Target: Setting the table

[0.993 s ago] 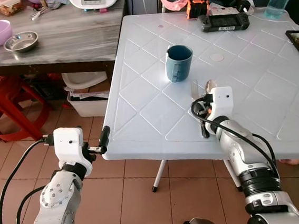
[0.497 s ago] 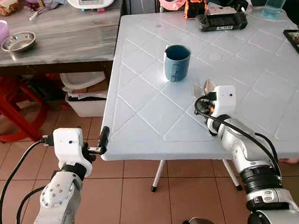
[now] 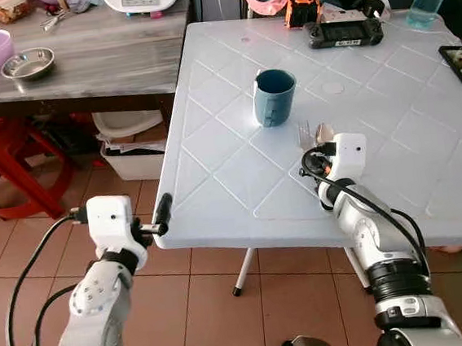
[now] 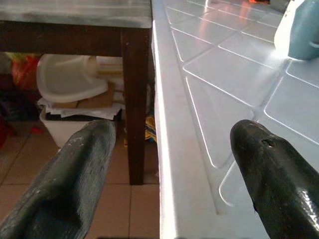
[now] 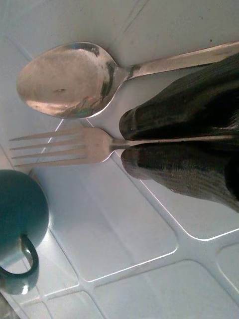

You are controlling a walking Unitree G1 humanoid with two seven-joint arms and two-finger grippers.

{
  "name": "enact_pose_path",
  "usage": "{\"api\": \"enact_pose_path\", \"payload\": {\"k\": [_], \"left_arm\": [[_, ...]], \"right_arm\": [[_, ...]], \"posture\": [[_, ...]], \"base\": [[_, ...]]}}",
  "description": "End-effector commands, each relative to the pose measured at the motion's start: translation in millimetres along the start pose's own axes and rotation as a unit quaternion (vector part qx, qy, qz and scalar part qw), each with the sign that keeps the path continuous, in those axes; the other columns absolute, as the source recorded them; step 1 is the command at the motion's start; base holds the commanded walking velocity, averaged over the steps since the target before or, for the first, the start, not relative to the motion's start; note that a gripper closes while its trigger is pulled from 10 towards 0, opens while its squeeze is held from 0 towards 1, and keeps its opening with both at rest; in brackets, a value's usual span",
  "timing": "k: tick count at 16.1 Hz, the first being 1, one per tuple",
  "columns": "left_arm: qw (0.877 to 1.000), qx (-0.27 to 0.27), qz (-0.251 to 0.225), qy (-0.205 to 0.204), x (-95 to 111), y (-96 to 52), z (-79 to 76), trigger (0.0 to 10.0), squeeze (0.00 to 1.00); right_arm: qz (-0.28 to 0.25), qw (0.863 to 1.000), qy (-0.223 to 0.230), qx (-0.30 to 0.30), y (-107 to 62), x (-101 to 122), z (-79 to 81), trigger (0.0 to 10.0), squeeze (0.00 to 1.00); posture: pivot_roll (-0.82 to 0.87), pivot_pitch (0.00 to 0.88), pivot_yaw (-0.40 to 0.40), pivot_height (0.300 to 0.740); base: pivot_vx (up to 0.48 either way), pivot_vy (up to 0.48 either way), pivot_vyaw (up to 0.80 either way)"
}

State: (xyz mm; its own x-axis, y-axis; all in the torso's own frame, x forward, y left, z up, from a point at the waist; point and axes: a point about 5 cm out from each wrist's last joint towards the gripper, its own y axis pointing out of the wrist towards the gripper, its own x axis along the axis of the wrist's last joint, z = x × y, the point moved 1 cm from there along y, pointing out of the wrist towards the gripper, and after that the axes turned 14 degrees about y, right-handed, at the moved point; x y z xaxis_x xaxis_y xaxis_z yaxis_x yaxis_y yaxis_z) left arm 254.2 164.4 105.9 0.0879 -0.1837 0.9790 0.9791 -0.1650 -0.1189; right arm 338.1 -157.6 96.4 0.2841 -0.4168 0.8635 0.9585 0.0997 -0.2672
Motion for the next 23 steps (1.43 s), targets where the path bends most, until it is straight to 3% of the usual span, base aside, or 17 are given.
{"api": "enact_pose_path", "payload": {"k": [1,2,3,4,5,11,14,17,23], "left_arm": [[1.0,0.019,0.012,-0.004,-5,3.2,4.5,10.0,0.0],[1.0,0.019,0.011,-0.008,-6,7.2,3.0,10.0,0.0],[1.0,0.021,0.006,-0.015,-5,13.5,1.3,10.0,0.0],[1.0,0.023,0.0,-0.019,-3,17.6,1.1,10.0,0.0],[0.999,0.026,-0.004,-0.02,-2,19.8,1.7,10.0,0.0],[0.998,0.037,-0.025,-0.033,-1,31.7,2.3,10.0,0.0],[0.998,0.036,-0.035,-0.033,1,36.0,1.2,10.0,0.0],[0.998,0.036,-0.039,-0.036,1,37.2,1.3,10.0,0.0],[0.998,0.024,-0.055,-0.031,3,36.8,-1.0,10.0,0.0]], "right_arm": [[0.003,1.0,0.009,0.002,-0.4,-5,4.4,0.0,0.0],[-0.018,1.0,0.003,0.003,-0.6,1,6.8,0.0,0.0],[-0.056,0.998,-0.007,0.004,-3.7,12,10.7,4.2,0.0],[-0.08,0.997,0.002,0.003,-6.8,17,11.1,9.6,0.0],[-0.095,0.995,-0.002,-0.002,-9.8,19,10.1,10.0,0.0],[-0.142,0.99,0.0,-0.019,-21.4,23,8.1,10.0,0.0],[-0.186,0.981,-0.041,-0.016,-25.9,37,15.7,10.0,0.0],[-0.2,0.979,-0.038,-0.007,-27.2,45,24.3,10.0,0.0],[-0.191,0.981,-0.046,-0.002,-28.9,39,24.5,10.0,0.0]], "posture": [[0.03,0.027,0.018,0.74],[0.03,0.021,0.017,0.74],[0.02,0.0,0.006,0.74],[0.02,0.0,0.001,0.74],[0.02,0.0,-0.003,0.74],[0.0,0.0,-0.004,0.74],[-0.01,0.0,0.001,0.74],[-0.01,0.0,0.001,0.74],[-0.01,0.0,0.003,0.74]], "base": [[0.0,0.0,0.0],[0.0,0.0,0.0],[0.0,0.0,0.0],[0.0,0.0,0.0],[0.0,0.0,0.0],[0.0,0.0,0.0],[0.0,0.0,0.0],[0.0,0.0,0.0],[0.0,0.469,0.0]]}}
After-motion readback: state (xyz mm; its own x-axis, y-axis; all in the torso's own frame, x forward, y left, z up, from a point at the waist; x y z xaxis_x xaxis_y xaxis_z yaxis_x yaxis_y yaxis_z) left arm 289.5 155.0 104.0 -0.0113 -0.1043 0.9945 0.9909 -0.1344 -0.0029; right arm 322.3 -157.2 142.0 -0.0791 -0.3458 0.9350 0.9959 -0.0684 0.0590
